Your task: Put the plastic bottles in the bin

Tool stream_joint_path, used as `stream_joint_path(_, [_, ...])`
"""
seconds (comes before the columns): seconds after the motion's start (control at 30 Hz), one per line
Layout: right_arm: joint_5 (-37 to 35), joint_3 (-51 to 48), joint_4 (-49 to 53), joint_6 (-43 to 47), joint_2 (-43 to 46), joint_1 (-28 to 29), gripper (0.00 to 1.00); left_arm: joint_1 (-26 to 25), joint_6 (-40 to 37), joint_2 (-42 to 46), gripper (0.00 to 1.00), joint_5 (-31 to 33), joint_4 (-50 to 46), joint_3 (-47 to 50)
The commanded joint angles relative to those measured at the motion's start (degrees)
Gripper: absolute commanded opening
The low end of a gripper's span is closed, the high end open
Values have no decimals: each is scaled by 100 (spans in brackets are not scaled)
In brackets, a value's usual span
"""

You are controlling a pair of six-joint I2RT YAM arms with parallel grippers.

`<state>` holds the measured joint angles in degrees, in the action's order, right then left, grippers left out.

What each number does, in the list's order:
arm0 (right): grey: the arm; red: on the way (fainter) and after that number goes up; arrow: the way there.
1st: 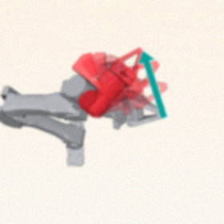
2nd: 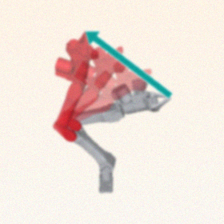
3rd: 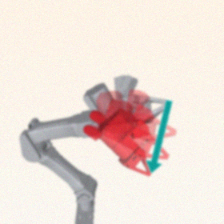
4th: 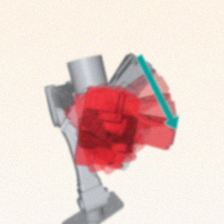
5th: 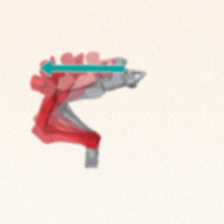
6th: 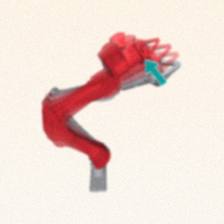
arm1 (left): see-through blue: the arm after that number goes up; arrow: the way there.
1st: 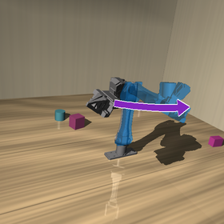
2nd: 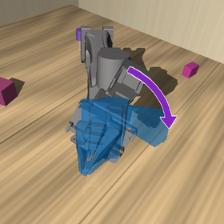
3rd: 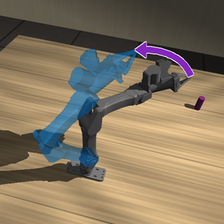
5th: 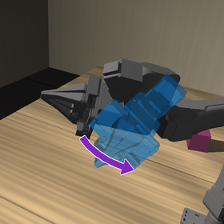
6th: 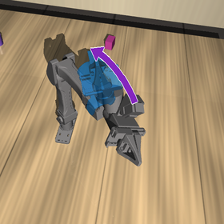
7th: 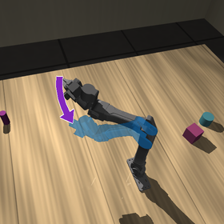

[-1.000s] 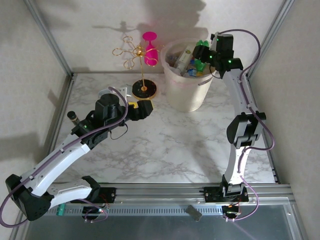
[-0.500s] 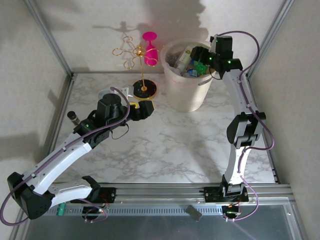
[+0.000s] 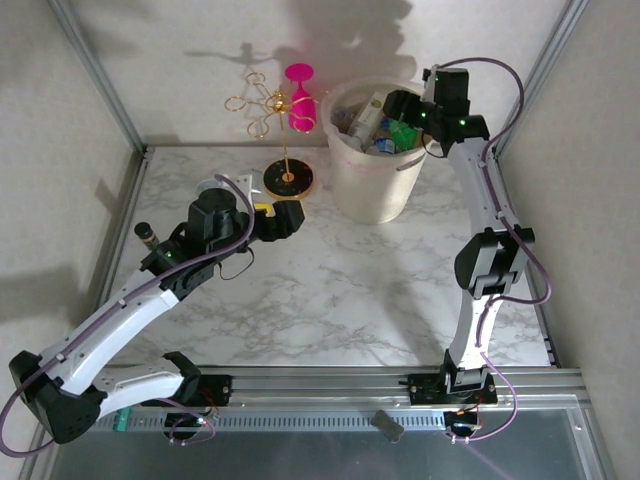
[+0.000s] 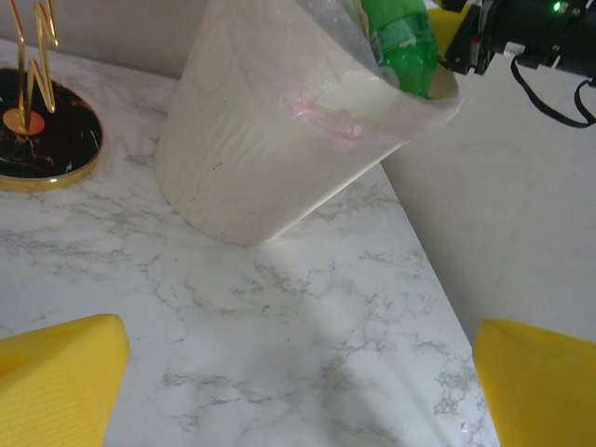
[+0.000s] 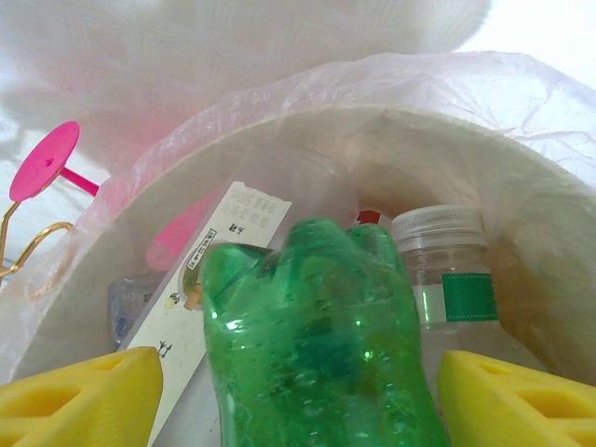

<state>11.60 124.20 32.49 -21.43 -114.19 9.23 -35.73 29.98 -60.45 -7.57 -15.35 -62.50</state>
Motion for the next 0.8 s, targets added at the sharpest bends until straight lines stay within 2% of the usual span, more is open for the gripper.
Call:
stream_joint_path(0.0, [-203,-67,39,135,455,-44,74,48,-115,219,96,213,-95,-8])
stream_joint_path(0.2, [-303,-394,55,194,665,-41,72,48,-132,422,98,307,-205,-24])
stream_joint_path(0.47, [-429,-652,-23,293,878,-41,55,44,-363,552,100,465,-422,-145])
stream_joint_path(0.57, [-365,-930,-239,410,1198,-18,55,15,-623,606,100,438,-465,-266])
stream_joint_path(0.63, [-280,-1410,-608,479,1597,8,60,-7,-749,643,100,519,-522,-357])
stream_joint_path(0.7, [-192,-1923,-1004,583,2089,33,71,-13,-817,700,100,709,-579,-458])
stream_joint_path(0.77, [-70,-2546,-1409,761,2657,66,99,-13,-870,813,100,1015,-548,-485])
